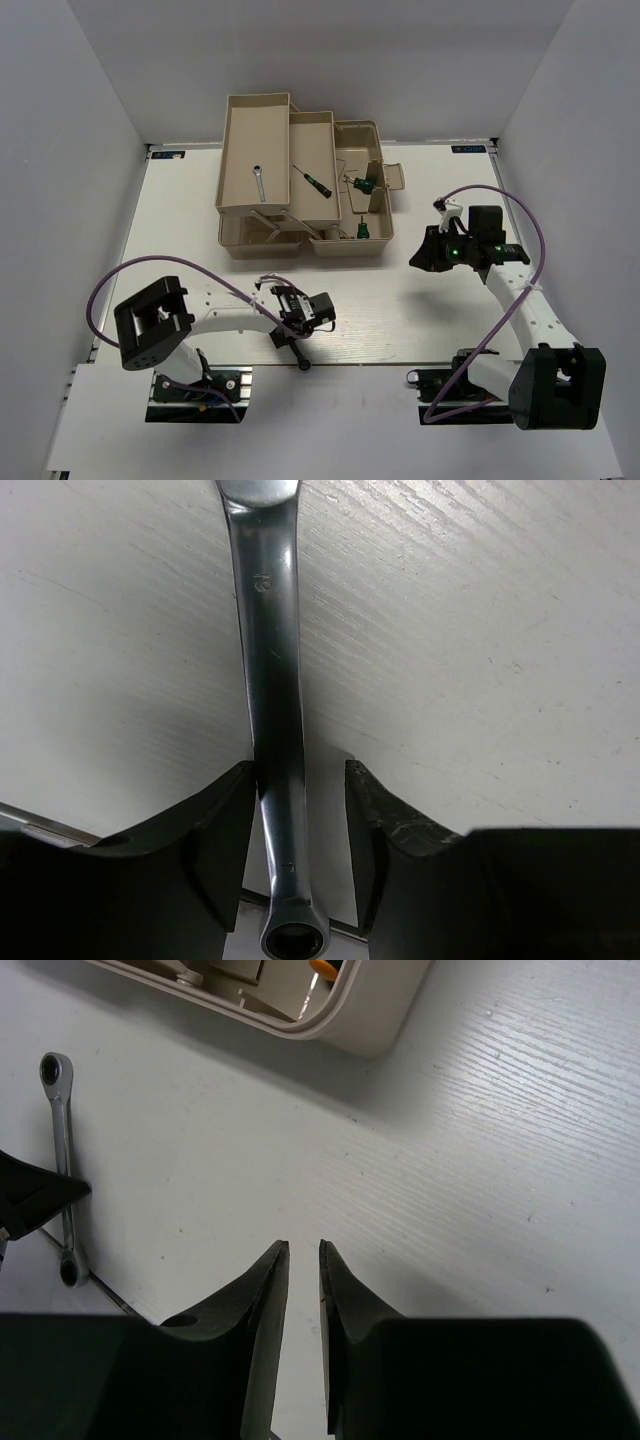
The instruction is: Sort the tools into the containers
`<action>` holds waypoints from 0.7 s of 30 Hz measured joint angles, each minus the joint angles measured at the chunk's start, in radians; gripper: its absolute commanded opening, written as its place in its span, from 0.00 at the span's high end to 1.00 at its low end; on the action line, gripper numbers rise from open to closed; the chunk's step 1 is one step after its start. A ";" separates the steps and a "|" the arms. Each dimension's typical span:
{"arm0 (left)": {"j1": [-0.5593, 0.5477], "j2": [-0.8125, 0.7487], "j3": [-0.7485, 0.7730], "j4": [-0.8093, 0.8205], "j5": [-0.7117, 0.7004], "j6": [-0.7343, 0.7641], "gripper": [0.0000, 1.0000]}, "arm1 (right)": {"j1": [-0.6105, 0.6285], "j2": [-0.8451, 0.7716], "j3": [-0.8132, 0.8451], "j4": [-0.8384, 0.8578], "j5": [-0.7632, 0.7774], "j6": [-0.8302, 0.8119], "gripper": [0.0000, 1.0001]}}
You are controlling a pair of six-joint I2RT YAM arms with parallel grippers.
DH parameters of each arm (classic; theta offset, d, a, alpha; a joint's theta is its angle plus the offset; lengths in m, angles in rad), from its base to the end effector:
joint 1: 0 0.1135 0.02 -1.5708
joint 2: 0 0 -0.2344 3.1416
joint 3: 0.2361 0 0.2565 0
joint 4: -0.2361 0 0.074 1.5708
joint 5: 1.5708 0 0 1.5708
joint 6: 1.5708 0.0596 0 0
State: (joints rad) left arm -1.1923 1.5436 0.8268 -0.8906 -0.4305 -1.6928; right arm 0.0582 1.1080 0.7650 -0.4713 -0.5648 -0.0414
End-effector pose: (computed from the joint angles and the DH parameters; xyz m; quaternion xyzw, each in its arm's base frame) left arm 0.1105 -0.2104 0.1011 -0.2381 0.9473 0.0450 0.2095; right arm 0.2534 0.0467 0.2054 -0.1472 0.8863 0.2619 0.3525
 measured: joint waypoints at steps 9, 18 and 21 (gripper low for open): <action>0.006 -0.018 -0.021 0.013 0.003 -0.003 0.48 | 0.000 0.000 0.002 -0.003 0.000 0.000 0.76; 0.018 -0.016 -0.019 -0.006 0.003 -0.021 0.49 | 0.000 0.000 0.020 -0.003 -0.006 0.000 0.76; 0.025 -0.002 -0.011 -0.047 -0.006 -0.028 0.50 | 0.000 0.000 0.023 -0.003 -0.007 0.000 0.76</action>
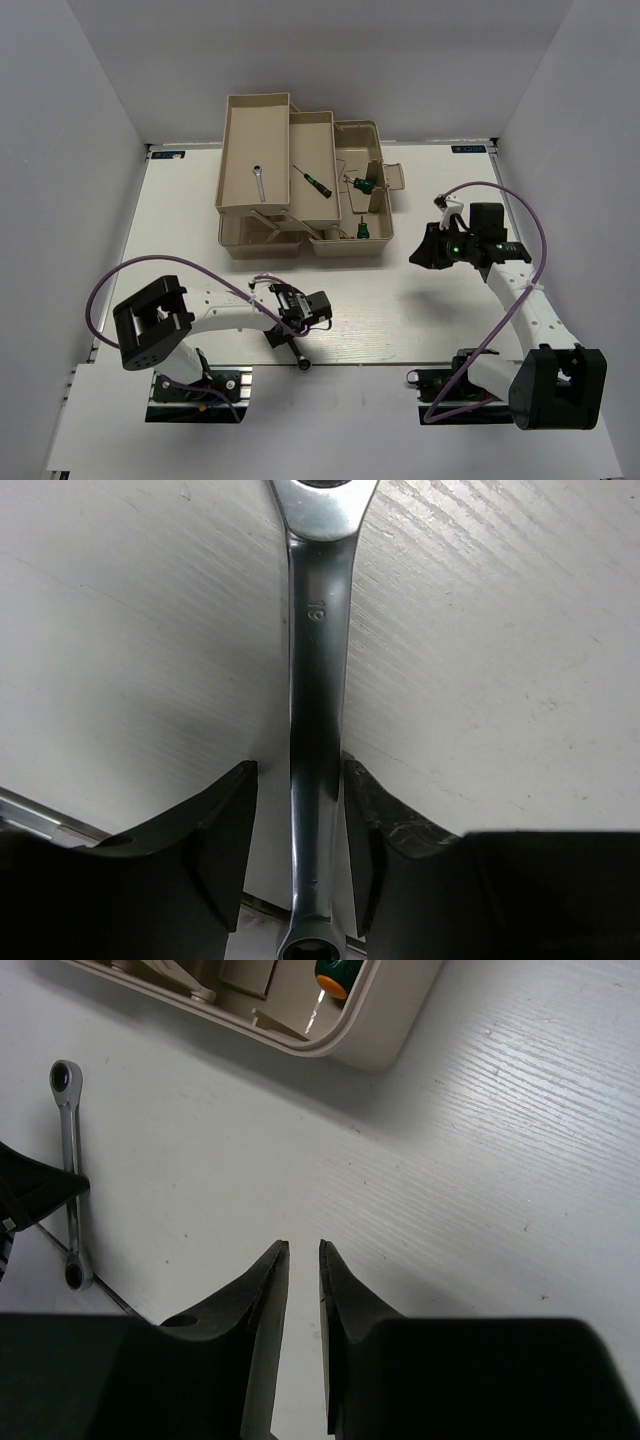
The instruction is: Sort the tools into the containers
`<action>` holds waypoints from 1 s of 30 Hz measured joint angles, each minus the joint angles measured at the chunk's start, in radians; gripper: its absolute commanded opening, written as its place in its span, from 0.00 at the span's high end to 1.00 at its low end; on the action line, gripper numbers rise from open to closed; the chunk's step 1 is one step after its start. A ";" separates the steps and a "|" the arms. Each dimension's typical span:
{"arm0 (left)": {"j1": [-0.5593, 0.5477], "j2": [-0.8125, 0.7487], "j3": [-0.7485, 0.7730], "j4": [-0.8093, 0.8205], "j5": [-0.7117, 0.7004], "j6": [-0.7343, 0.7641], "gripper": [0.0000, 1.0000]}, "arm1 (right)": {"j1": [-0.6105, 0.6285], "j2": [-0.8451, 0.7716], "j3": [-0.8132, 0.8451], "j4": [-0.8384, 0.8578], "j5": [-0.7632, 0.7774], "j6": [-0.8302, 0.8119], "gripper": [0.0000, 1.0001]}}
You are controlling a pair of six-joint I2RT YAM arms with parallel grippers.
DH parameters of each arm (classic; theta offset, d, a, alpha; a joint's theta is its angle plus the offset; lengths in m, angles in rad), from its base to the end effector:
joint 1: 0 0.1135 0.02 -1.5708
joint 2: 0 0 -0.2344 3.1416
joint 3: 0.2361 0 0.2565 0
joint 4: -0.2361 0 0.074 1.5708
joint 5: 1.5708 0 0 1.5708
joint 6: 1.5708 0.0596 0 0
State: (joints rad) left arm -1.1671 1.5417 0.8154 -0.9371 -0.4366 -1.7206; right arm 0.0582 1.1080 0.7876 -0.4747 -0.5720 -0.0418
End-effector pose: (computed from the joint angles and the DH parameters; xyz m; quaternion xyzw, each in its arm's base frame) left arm 0.1126 -0.1994 0.0996 -0.2568 0.9409 0.0722 0.2089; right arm 0.2555 0.0472 0.2130 -0.1509 0.8817 0.2641 0.3607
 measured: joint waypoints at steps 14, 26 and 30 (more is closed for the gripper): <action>0.008 -0.015 -0.024 0.002 -0.006 0.000 0.62 | 0.000 0.005 0.004 -0.001 0.000 0.000 0.76; 0.010 0.019 0.011 -0.006 -0.013 0.021 1.00 | 0.000 0.005 0.018 -0.002 0.000 0.001 0.77; 0.010 0.032 0.048 -0.037 -0.019 0.027 1.00 | 0.000 0.005 0.018 -0.002 0.000 0.001 0.77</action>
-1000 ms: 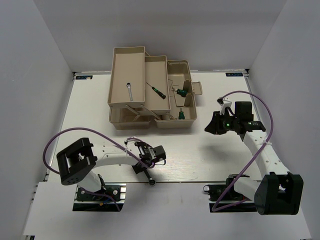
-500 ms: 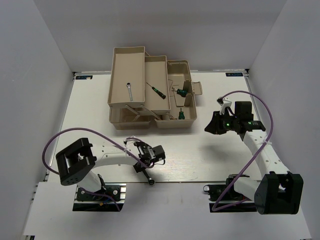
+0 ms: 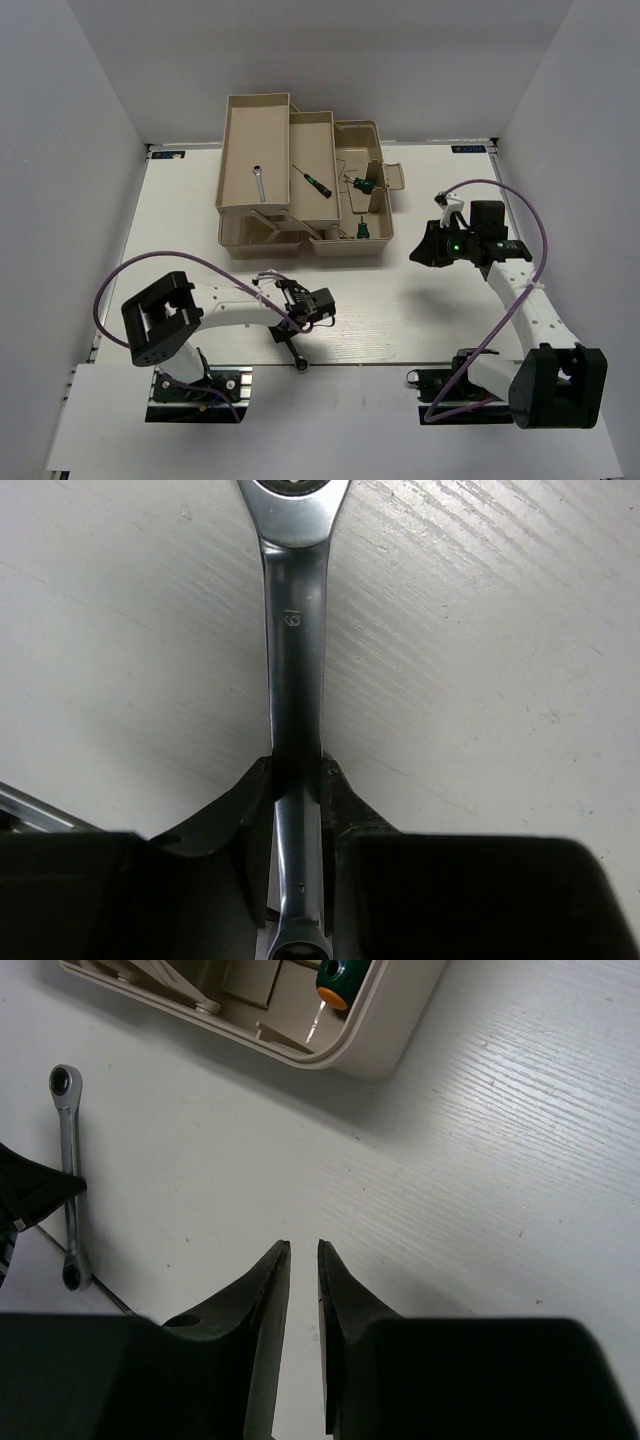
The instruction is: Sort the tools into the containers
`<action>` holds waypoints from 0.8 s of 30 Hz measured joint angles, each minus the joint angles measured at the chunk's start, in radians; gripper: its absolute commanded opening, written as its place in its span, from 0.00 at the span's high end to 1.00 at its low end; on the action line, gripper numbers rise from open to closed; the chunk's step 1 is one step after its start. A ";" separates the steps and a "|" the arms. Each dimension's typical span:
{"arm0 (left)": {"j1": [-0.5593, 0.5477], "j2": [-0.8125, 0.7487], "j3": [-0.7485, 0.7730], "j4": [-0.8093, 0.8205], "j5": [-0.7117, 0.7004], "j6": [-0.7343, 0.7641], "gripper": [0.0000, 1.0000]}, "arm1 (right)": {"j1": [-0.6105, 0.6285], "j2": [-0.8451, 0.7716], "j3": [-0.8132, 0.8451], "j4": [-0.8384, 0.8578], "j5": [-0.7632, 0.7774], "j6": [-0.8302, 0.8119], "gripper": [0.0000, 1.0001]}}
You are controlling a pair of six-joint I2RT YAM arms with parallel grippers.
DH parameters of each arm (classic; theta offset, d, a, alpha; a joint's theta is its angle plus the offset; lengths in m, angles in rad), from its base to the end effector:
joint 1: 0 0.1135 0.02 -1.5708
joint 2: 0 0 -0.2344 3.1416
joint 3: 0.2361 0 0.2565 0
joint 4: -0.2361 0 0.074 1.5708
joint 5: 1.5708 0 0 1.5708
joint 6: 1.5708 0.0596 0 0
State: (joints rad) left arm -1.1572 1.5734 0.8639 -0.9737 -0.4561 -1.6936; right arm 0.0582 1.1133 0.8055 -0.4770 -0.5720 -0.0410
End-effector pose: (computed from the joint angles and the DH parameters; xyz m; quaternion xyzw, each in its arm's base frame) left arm 0.1183 -0.2043 0.1043 -0.2455 0.9412 0.0868 0.2154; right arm 0.2578 0.0473 0.2177 -0.1518 0.8798 0.2638 0.3652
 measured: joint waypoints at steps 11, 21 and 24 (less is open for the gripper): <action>-0.005 0.010 0.121 -0.099 -0.004 0.040 1.00 | 0.000 0.000 0.003 0.000 0.000 0.004 0.77; -0.018 0.005 0.233 -0.130 0.001 0.145 1.00 | 0.000 0.000 0.005 0.000 0.000 0.004 0.77; -0.027 0.006 0.307 -0.131 0.009 0.231 1.00 | 0.000 0.001 0.008 0.000 0.000 0.004 0.77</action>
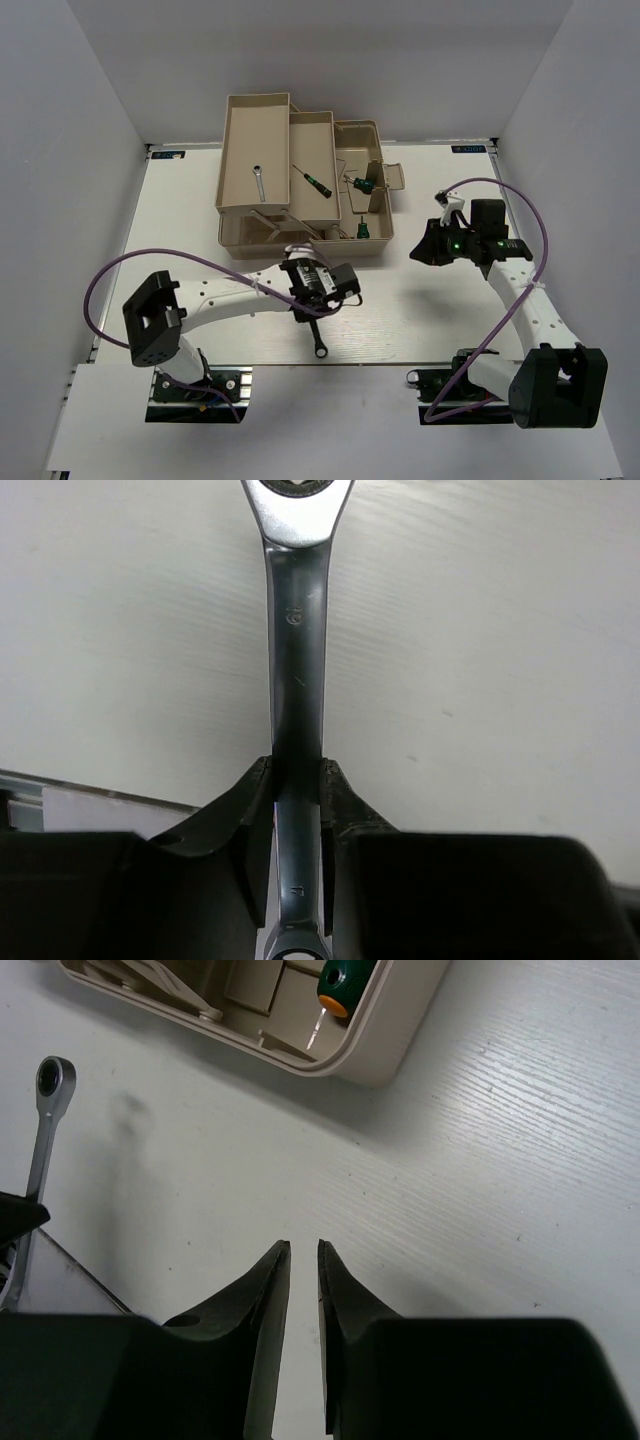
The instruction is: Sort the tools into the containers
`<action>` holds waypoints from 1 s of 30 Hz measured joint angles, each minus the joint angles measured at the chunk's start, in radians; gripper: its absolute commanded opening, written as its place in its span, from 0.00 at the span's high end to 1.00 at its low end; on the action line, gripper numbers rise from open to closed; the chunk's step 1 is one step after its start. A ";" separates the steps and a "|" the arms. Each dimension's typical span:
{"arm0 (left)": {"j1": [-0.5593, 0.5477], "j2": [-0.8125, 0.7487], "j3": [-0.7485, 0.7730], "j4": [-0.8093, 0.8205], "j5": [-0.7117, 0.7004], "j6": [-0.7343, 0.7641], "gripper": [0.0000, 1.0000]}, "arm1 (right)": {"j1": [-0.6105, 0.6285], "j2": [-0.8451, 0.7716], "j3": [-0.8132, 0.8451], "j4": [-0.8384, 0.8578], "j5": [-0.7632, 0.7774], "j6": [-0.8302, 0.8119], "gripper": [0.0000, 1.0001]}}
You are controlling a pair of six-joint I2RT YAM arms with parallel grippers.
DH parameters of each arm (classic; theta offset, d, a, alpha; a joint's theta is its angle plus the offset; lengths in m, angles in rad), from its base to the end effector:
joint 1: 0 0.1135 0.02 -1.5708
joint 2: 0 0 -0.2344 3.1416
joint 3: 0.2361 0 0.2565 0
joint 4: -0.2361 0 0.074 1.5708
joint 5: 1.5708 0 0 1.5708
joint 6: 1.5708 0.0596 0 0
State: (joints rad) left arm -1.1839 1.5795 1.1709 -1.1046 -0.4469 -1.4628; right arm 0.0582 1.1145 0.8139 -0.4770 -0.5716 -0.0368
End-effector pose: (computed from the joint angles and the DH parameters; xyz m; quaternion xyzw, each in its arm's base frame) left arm 0.1303 -0.2515 0.1763 -0.1418 0.9644 0.0270 0.2216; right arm 0.2588 0.0474 0.2203 -0.1508 0.8788 0.2640 0.3678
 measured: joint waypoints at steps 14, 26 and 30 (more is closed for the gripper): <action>-0.032 0.069 0.529 0.015 0.042 0.465 1.00 | -0.001 0.013 0.041 0.000 0.027 0.000 0.77; 0.171 0.070 0.694 0.071 -0.043 0.679 1.00 | -0.006 0.014 0.060 -0.011 0.055 -0.005 0.77; 0.345 0.112 0.774 0.120 -0.044 0.767 1.00 | -0.007 0.016 0.082 -0.020 0.056 -0.011 0.77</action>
State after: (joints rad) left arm -0.8391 1.6917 1.9453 -0.9848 -0.4911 -0.6960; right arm 0.0513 1.1305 0.8963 -0.4973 -0.5152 -0.0475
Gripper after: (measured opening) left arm 0.296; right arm 0.232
